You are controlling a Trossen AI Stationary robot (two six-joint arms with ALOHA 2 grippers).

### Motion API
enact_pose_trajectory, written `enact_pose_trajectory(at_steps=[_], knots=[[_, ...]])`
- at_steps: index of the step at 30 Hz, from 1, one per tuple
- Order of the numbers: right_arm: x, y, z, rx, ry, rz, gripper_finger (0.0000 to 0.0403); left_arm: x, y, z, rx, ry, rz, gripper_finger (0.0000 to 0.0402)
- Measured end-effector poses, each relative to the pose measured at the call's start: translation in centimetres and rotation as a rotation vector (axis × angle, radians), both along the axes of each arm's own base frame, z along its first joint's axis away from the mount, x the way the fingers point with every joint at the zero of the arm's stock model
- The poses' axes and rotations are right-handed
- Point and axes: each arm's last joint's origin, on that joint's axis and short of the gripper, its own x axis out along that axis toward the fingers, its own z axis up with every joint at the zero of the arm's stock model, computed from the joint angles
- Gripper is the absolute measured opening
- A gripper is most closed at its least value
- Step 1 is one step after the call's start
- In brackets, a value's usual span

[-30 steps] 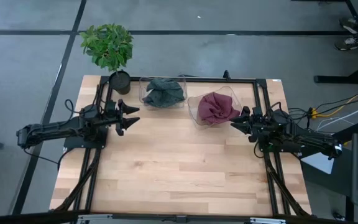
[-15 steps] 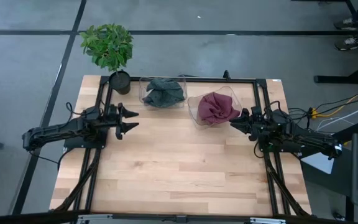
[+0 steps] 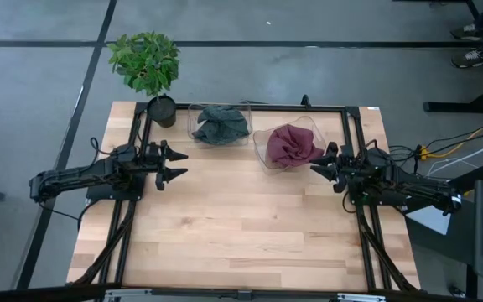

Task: Pick & Place hat
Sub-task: Return to Home Position

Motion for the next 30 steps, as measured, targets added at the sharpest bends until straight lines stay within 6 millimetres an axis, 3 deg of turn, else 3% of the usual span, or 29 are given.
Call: enact_pose_trajectory(at_steps=[9,17,30], knots=[[0.00,0.00,0.00,-0.002,0.000,0.000,0.0142,0.00,0.00,0.00,0.000,0.000,0.000,0.0267],[0.00,-0.07,-0.06,-0.198,0.021,-0.033,0.0142,0.00,0.00,-0.01,-0.001,0.001,0.001,0.0267],[-0.03,-0.07,0.37,-0.225,-0.020,-0.040,0.0142,0.00,0.00,-0.01,-0.001,0.001,0.001,0.0267]])
